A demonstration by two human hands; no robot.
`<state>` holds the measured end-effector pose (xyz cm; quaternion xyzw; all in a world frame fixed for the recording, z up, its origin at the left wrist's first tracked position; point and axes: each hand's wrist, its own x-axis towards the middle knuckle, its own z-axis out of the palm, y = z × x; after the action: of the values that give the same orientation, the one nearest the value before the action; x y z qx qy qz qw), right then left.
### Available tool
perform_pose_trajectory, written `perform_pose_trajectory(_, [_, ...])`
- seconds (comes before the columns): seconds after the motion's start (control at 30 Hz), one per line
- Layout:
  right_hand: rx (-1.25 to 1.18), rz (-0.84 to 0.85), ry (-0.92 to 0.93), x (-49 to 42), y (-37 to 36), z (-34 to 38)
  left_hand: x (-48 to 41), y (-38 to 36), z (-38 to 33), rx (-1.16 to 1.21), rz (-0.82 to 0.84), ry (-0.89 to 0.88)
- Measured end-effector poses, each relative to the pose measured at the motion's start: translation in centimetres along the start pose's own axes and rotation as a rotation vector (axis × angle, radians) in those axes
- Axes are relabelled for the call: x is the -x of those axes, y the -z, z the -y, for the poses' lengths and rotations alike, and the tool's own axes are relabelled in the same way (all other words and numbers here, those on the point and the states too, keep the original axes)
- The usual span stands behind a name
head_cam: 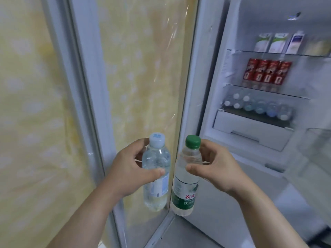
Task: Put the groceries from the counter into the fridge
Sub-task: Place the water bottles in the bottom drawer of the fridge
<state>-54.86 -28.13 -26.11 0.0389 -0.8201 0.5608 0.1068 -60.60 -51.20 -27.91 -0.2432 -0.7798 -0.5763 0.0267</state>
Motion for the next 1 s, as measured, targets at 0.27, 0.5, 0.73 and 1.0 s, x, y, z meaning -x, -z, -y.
perform_pose_trajectory(0.27, [0.101,-0.253,-0.123,1.4,4.0,-1.6,-5.5,-4.9,1.2,0.089,0.195,-0.061])
perform_pose_trajectory(0.5, [0.139,-0.423,-0.232,3.3,7.1,-3.5,-8.8,-10.7,2.0,0.130,0.316,-0.081])
perform_pose_trajectory(0.73, [0.145,-0.495,-0.309,2.3,12.2,-6.6,-13.2,-17.6,2.5,0.140,0.413,-0.053])
perform_pose_trajectory(1.0, [0.129,-0.542,-0.317,-2.3,20.3,-12.2,-20.5,-25.9,2.4,0.150,0.396,-0.060])
